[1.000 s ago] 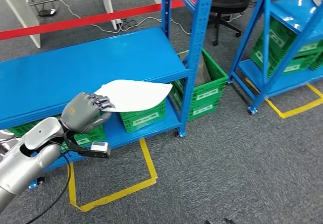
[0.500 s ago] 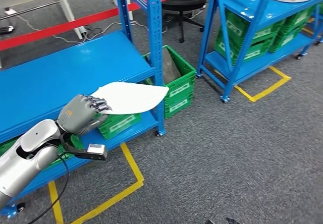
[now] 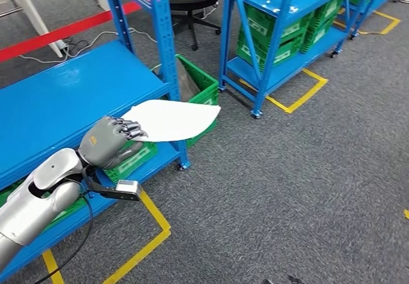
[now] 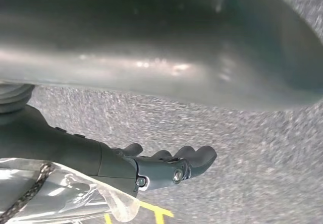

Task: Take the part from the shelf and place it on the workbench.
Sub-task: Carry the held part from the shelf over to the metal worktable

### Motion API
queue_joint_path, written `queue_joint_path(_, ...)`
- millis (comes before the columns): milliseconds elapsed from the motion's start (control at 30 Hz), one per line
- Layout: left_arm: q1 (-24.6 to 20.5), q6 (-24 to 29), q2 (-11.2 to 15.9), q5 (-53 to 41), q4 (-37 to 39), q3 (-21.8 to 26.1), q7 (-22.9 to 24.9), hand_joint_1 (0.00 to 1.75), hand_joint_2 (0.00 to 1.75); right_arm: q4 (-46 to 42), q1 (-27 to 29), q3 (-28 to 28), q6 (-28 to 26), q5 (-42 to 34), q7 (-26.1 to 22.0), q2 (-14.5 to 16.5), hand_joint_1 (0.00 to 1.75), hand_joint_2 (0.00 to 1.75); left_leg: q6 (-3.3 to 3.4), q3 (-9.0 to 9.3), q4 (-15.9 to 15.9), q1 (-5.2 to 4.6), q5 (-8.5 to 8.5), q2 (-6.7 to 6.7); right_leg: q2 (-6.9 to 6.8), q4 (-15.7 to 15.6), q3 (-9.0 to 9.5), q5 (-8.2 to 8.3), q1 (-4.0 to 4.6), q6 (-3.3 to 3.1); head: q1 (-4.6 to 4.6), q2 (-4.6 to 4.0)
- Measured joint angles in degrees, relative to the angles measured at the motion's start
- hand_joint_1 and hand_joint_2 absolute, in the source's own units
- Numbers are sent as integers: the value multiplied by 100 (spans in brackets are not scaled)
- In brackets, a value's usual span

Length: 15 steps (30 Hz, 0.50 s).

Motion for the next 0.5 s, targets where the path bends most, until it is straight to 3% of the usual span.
queue_joint_path(67, -23, 37, -10, -5, 2, 16, 0, 175, 175, -5, -7, -41, -67, -54, -26, -52, 0, 0, -35, -3, 14, -34, -6, 114, -120, -301, 160, 45, 49, -69, -7, 0)
queue_joint_path(133, -35, 52, -18, -6, 4, 35, 0, 175, 175, -6, 10, -97, -113, -147, -54, -104, 0, 0, -74, 6, 22, -34, -22, 198, 24, -314, 152, 89, 37, -121, -10, 0)
queue_joint_path(200, -34, 39, -9, -5, 3, 63, 0, 175, 175, -6, 25, -166, -132, -245, -124, -143, 0, 0, -125, -56, 224, -3, -199, -24, 157, -339, 150, 129, 3, -174, -19, 0)
queue_joint_path(267, -16, -14, 40, -5, 2, 89, 1, 175, 175, -6, 35, -235, -152, -325, -208, -163, 0, 0, -165, -315, 879, 29, -574, -370, 299, -348, 147, 152, -14, -206, -38, 0)
queue_joint_path(333, 14, -73, 89, -3, 2, 103, 2, 175, 175, -5, 73, -292, -167, -368, -259, -170, 0, 0, -179, -618, 1586, 37, -838, -476, 454, -343, 142, 161, -8, -217, -48, 0)
queue_joint_path(367, 24, -92, 102, 0, 2, 107, 2, 175, 175, -5, 101, -311, -171, -376, -277, -170, 0, 0, -178, -667, 1694, 38, -819, -486, 534, -337, 139, 165, -7, -217, -47, 0)
queue_joint_path(400, 28, -108, 110, 5, 2, 112, 2, 175, 175, -4, 128, -326, -175, -382, -291, -169, 0, 0, -173, -612, 1576, 39, -690, -496, 612, -328, 139, 168, -8, -214, -48, 0)
queue_joint_path(433, 27, -121, 116, 10, 2, 119, 2, 175, 175, -4, 146, -334, -179, -382, -301, -169, 0, 0, -164, -457, 1240, 46, -475, -538, 691, -314, 138, 170, -11, -208, -48, 0)
queue_joint_path(500, 16, -150, 124, 17, 3, 136, 2, 175, 175, -5, 155, -352, -188, -381, -314, -168, 0, 0, -140, -108, 473, 75, -141, -786, 839, -273, 112, 174, -17, -173, -45, 0)
